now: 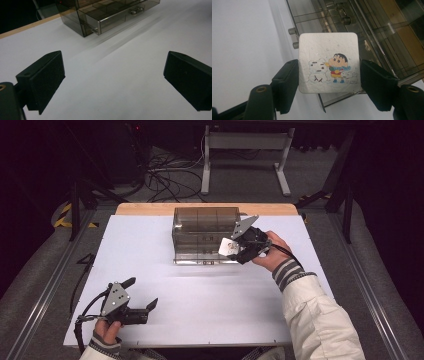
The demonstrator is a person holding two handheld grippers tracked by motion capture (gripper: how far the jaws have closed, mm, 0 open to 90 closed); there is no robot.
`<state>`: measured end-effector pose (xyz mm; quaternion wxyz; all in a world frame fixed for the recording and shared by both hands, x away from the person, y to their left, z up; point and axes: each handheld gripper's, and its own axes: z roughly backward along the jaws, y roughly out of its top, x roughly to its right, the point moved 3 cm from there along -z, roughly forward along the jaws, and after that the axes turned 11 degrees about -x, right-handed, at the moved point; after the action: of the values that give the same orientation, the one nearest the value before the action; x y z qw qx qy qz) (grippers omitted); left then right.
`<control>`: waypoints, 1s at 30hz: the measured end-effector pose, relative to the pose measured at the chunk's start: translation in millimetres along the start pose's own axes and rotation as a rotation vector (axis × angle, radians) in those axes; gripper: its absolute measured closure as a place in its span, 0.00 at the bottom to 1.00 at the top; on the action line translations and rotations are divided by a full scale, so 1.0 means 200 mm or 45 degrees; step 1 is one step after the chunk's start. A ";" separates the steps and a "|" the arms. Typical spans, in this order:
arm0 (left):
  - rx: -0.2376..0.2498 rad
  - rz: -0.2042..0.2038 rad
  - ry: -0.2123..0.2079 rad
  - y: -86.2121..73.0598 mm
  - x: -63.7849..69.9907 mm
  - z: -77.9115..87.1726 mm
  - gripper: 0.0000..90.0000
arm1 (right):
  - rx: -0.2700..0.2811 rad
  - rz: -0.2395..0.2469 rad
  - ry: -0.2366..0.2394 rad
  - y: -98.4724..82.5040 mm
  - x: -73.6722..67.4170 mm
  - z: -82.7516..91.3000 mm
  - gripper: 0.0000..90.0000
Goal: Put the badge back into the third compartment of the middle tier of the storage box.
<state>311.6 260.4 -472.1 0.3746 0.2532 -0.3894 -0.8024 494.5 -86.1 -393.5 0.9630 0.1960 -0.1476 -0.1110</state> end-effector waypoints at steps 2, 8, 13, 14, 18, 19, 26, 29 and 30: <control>-0.002 0.007 0.001 0.00 0.00 0.01 0.05 | -0.008 0.008 0.003 0.01 0.01 -0.01 0.37; -0.006 0.005 0.007 -0.01 0.00 0.01 0.05 | -0.033 0.029 0.016 0.02 0.02 -0.03 0.37; -0.005 0.011 0.005 -0.01 0.00 0.01 0.05 | -0.083 0.048 0.019 0.00 0.04 -0.07 0.37; -0.005 0.011 0.005 -0.01 0.00 0.01 0.05 | -0.083 0.048 0.019 0.00 0.04 -0.07 0.37; -0.009 0.002 0.003 -0.01 0.00 0.01 0.05 | -0.115 0.045 0.017 0.00 0.06 -0.08 0.37; -0.009 0.002 0.003 -0.01 0.00 0.01 0.05 | -0.125 0.043 0.016 0.00 0.06 -0.09 0.37; -0.008 0.002 0.003 -0.01 0.00 0.01 0.05 | -0.155 0.044 0.017 0.00 0.07 -0.10 0.37; -0.006 0.003 0.004 0.00 0.00 0.01 0.05 | -0.169 0.047 0.022 0.00 0.08 -0.12 0.37; -0.005 0.004 0.004 0.00 0.00 0.01 0.05 | -0.171 0.044 0.025 0.00 0.08 -0.12 0.37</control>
<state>310.8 261.6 -472.2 0.3771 0.2530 -0.3875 -0.8022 517.0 -81.3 -411.2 0.9772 0.1296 -0.1336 -0.1022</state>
